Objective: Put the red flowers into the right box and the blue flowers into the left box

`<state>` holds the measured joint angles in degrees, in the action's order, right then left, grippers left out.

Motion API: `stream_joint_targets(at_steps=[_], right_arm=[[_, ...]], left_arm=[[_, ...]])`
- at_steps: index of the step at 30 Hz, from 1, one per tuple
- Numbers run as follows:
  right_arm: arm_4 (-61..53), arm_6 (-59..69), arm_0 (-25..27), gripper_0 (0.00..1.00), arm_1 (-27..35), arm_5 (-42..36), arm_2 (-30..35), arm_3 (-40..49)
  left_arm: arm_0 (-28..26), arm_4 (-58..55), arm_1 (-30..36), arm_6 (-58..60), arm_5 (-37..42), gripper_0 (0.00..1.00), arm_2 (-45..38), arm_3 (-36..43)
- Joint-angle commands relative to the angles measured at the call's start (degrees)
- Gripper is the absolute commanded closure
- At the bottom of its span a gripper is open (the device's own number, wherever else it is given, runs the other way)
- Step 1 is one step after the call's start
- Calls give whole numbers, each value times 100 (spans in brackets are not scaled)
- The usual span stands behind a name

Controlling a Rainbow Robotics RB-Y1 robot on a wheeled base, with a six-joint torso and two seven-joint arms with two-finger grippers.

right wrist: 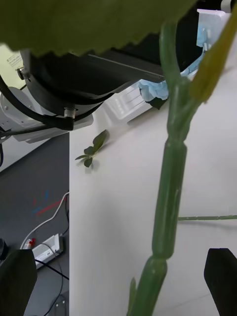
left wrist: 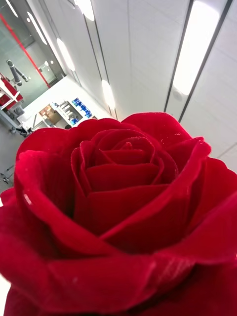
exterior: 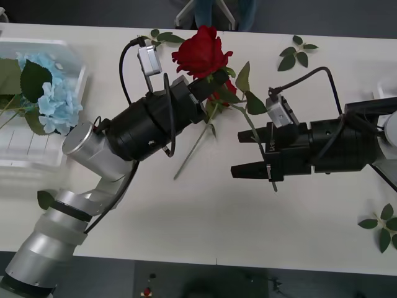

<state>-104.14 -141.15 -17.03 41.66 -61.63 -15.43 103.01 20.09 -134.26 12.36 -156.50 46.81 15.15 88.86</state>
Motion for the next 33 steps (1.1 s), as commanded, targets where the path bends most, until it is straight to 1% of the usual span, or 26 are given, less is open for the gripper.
stream_joint_targets(at_steps=[1,4,5,6,7,8,27,28,30,31,33], right_arm=[[52,307,-143,0,53,160,-48,35],[61,334,-187,0,44,231,-127,0],[61,343,-195,25,44,248,-153,0],[61,351,-204,76,44,292,-179,0],[61,360,-204,92,44,301,-188,0],[61,369,-204,100,44,327,-197,-9],[52,466,-239,100,53,336,-197,0],[61,474,-231,100,53,336,-197,0],[52,510,-239,100,62,336,-197,0],[52,527,-231,100,79,354,-197,0],[34,562,-231,100,141,415,-197,0]], left_arm=[[170,22,47,150,-49,100,59,61],[170,22,74,150,-49,100,59,61],[170,22,83,150,-58,100,59,61],[170,22,91,150,-67,100,59,61],[170,22,91,150,-67,100,59,61],[170,22,91,150,-67,100,59,61],[162,40,162,150,-146,99,67,61],[162,40,179,150,-155,80,67,61],[162,40,241,150,-155,49,67,61],[144,40,293,150,-155,36,67,61],[126,40,408,150,-155,23,67,61]])
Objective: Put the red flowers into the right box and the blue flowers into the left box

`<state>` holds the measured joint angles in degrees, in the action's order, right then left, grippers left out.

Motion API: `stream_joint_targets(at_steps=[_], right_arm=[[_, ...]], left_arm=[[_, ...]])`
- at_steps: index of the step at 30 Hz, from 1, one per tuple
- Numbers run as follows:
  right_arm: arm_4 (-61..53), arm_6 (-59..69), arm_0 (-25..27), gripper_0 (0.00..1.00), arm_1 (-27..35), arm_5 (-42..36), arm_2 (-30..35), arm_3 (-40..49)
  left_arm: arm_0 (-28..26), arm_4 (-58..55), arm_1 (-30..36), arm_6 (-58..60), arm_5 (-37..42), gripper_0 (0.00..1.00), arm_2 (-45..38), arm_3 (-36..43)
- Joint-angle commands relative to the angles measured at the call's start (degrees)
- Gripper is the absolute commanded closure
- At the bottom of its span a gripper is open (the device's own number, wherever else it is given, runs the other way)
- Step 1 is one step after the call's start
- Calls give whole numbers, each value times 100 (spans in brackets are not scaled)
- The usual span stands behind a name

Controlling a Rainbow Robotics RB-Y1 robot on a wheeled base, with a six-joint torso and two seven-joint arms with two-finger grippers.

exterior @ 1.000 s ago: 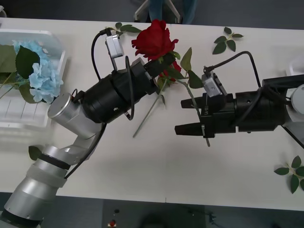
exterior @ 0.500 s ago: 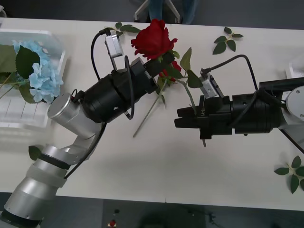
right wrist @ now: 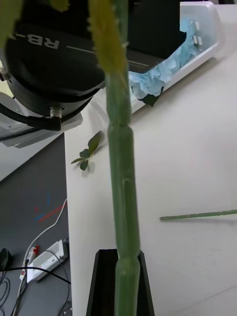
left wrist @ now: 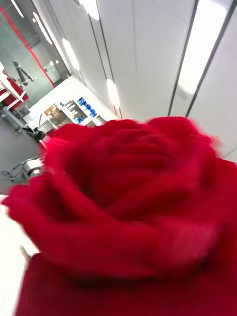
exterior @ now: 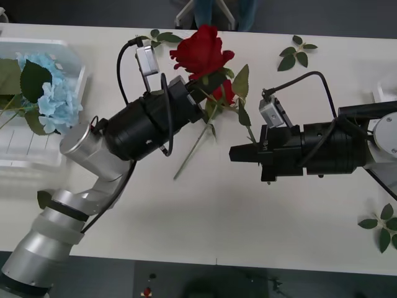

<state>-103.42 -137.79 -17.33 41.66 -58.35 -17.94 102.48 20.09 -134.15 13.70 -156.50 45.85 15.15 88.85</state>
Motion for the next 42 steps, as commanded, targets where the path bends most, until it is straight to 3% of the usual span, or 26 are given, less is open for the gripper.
stream_joint_targets(at_steps=[1,6,12,19,26,30,32,37,42], right_arm=[[-64,235,-209,100,175,122,54,53],[-284,349,-201,100,413,254,98,53],[-626,1035,-201,100,1186,421,256,53],[-1101,1958,-201,100,2707,658,256,-396],[-1382,2388,-201,100,3911,447,247,-1617],[-1373,2406,-192,100,4236,412,247,-2312],[-1242,2406,-192,100,4297,491,256,-2628],[-538,2406,-201,100,4456,640,256,-3287],[7,2415,-201,100,4447,763,247,-3946]], left_arm=[[109,20,335,150,-59,20,67,62],[-32,3,845,150,-59,18,67,53],[-252,-32,1742,150,-32,19,67,62],[-85,108,2577,150,284,19,67,-834],[794,1374,2339,150,609,18,67,-1889],[1216,2262,2005,150,363,18,67,-2100],[1392,2789,1829,150,152,12,67,-2109],[1831,4547,1311,1657,-287,0,67,-2109],[2174,6269,933,3178,-331,0,67,-2109]])
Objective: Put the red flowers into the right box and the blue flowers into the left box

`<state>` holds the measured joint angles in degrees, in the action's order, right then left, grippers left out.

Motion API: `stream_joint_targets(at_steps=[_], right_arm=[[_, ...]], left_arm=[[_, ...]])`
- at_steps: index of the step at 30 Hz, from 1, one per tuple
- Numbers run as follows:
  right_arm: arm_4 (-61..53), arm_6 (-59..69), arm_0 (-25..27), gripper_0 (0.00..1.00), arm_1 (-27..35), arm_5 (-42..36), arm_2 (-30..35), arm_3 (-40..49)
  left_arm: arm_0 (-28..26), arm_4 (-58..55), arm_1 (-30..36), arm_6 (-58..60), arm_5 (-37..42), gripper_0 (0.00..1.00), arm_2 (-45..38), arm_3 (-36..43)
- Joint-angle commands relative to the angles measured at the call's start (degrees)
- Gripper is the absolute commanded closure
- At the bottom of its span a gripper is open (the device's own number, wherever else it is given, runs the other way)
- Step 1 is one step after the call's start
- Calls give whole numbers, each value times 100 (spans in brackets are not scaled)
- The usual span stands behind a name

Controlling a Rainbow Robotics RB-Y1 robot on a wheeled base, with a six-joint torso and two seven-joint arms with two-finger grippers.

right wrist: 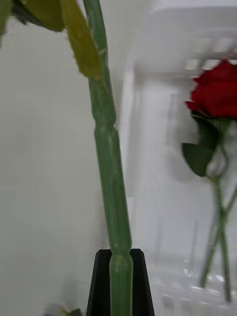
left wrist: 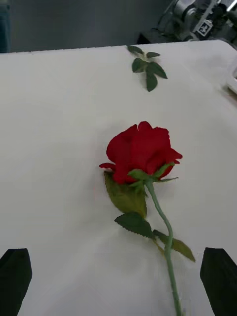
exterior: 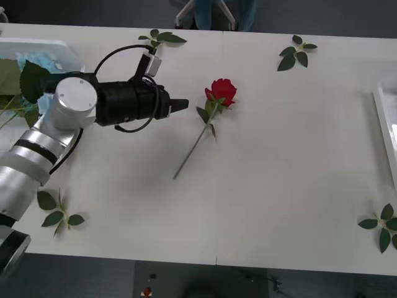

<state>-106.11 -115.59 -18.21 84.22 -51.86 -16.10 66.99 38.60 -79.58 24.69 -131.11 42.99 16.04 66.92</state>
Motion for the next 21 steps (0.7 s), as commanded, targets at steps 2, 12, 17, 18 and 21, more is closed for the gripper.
stream_joint_targets(at_steps=[2,12,17,18,21], right_arm=[[460,195,-69,100,183,238,63,-591],[583,195,309,99,60,1055,63,-916],[574,221,318,5,7,1152,72,-943],[574,221,318,0,7,1161,72,-943],[521,221,318,0,7,1178,63,-916]], left_arm=[[403,1366,-298,1202,-45,0,-22,84],[605,3326,-1054,2793,474,0,-13,84],[640,4197,-1361,3311,588,0,128,84],[657,4337,-1397,3399,588,0,189,84],[719,4777,-1476,3760,588,0,435,84]])
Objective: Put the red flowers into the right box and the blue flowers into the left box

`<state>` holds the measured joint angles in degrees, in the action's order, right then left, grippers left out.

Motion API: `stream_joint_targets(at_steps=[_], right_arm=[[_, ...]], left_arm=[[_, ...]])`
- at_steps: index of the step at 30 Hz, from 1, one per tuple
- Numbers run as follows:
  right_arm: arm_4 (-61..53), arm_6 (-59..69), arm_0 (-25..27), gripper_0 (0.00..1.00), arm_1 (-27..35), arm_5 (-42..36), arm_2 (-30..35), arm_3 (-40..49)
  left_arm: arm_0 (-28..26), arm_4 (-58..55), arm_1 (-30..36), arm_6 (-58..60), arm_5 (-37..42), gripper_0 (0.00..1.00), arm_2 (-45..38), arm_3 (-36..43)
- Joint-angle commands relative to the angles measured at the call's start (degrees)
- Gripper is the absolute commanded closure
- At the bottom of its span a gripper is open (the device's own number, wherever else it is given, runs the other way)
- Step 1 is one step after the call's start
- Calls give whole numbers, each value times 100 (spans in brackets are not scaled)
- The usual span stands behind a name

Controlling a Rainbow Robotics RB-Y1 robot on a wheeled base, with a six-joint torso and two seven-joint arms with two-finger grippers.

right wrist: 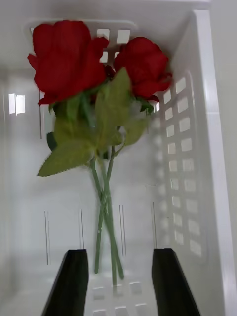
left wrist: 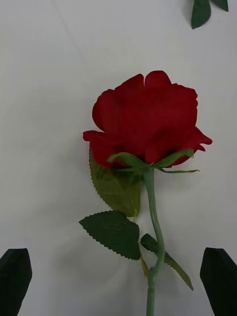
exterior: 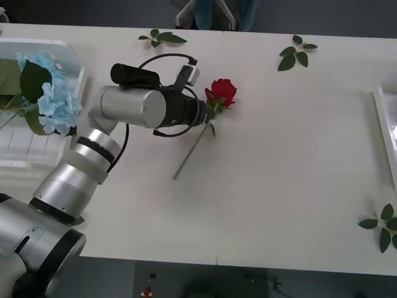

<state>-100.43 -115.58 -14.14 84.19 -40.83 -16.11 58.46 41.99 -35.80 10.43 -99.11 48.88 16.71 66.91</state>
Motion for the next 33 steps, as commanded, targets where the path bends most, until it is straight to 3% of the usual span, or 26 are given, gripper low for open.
stream_joint_targets(at_steps=[1,15,23,30,33], right_arm=[[-56,220,-89,0,9,75,64,-54],[-557,167,-98,0,-114,84,99,430],[-741,-44,-54,0,-1010,-74,829,1036],[-768,-1037,-62,0,-1766,-777,1585,1309],[-820,-1564,-62,0,-2047,-1322,2015,1344]], left_arm=[[397,460,-58,621,-1,0,412,85],[564,1049,-111,1289,289,0,1265,85],[529,1128,-120,1271,623,0,1283,-117],[520,1119,-129,1289,509,7,1344,-363],[520,1128,-120,1289,509,29,1406,-424]])
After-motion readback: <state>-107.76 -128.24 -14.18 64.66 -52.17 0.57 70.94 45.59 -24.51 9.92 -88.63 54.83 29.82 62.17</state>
